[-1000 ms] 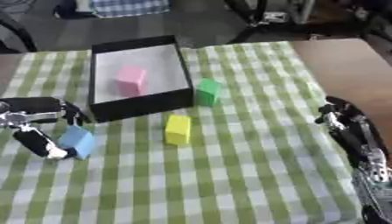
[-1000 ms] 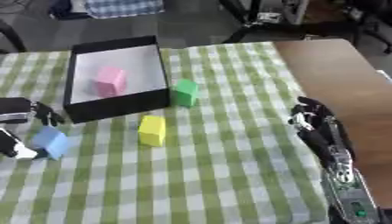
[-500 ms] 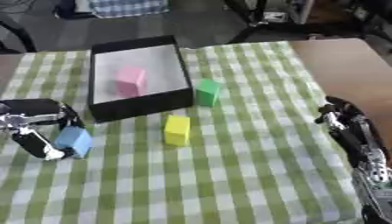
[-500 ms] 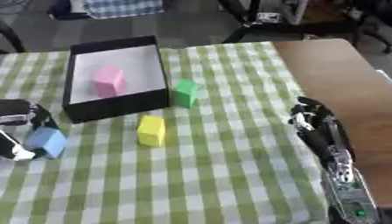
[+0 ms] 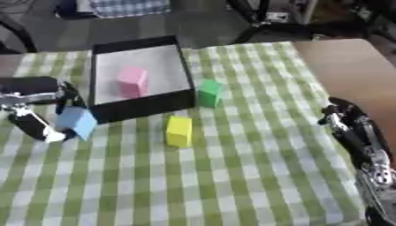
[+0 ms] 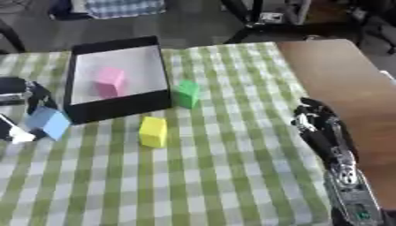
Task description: Pick up objects on the table and place them in the box.
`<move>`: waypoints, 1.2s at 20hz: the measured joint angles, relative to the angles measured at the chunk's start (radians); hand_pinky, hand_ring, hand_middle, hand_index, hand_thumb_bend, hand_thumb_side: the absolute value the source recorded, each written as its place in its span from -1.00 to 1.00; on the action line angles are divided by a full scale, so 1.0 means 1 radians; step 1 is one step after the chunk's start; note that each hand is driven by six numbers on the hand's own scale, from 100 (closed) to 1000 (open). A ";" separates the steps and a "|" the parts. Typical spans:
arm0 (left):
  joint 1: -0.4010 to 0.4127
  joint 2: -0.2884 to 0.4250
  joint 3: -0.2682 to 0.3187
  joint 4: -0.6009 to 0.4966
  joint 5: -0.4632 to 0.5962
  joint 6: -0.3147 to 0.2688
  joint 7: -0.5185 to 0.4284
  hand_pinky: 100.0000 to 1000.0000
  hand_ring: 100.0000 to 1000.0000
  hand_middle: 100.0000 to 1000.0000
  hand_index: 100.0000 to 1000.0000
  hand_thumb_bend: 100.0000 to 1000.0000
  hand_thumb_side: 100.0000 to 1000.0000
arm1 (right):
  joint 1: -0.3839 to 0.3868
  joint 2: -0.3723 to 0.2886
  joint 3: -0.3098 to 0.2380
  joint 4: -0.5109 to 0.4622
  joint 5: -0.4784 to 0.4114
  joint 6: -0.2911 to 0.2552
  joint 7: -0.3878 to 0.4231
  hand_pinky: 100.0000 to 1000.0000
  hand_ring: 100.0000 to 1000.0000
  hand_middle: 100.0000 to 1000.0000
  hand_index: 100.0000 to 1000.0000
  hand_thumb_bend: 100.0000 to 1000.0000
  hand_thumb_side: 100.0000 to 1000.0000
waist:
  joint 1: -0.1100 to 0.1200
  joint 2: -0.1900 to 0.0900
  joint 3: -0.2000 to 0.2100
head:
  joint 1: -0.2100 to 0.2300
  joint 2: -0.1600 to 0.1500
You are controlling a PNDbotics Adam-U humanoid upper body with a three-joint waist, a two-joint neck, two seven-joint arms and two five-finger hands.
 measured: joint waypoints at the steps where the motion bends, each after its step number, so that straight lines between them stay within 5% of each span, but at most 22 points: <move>1: -0.029 -0.010 0.015 0.004 -0.009 0.007 -0.007 0.21 -0.17 -0.24 0.27 -0.58 -1.00 | 0.002 0.000 0.000 0.000 0.000 0.000 0.000 0.56 0.02 0.11 0.57 -1.00 -0.18 | 0.000 0.000 0.000 | 0.000 0.000; 7: -0.141 -0.155 0.107 0.149 -0.183 0.021 -0.021 0.32 -0.03 -0.10 0.41 -0.53 -0.94 | 0.005 0.000 0.001 0.006 0.000 0.000 0.001 0.56 0.01 0.11 0.57 -1.00 -0.18 | 0.000 0.000 -0.008 | 0.002 0.000; 11: -0.166 -0.319 0.197 0.321 -0.470 -0.014 0.065 0.41 0.13 0.06 0.54 -0.28 -0.46 | 0.004 0.002 0.007 0.006 -0.001 0.002 0.006 0.56 0.02 0.11 0.57 -1.00 -0.17 | -0.001 0.000 -0.030 | 0.015 0.000; 15: -0.168 -0.424 0.259 0.442 -0.725 0.053 0.305 0.55 0.42 0.46 0.79 0.19 0.28 | 0.001 0.003 0.012 0.006 -0.004 0.003 0.013 0.56 0.01 0.11 0.57 -1.00 -0.17 | -0.001 0.000 -0.044 | 0.032 0.000; 17: -0.168 -0.446 0.275 0.480 -0.809 0.092 0.409 0.58 0.47 0.54 0.85 0.30 0.45 | 0.000 0.004 0.012 0.006 -0.004 0.003 0.015 0.56 0.01 0.11 0.57 -1.00 -0.17 | -0.001 0.000 -0.044 | 0.036 0.000; 18: -0.168 -0.450 0.280 0.493 -0.836 0.108 0.452 0.61 0.52 0.62 0.90 0.42 0.71 | 0.000 0.005 0.012 0.006 -0.004 0.002 0.015 0.56 0.01 0.11 0.57 -1.00 -0.17 | -0.001 0.000 -0.044 | 0.037 0.000; 24: -0.161 -0.436 0.300 0.492 -0.813 0.159 0.596 0.61 0.51 0.62 0.91 0.32 0.77 | 0.000 0.008 0.012 0.006 -0.005 0.002 0.015 0.56 0.01 0.11 0.57 -1.00 -0.17 | -0.001 0.000 -0.035 | 0.035 0.000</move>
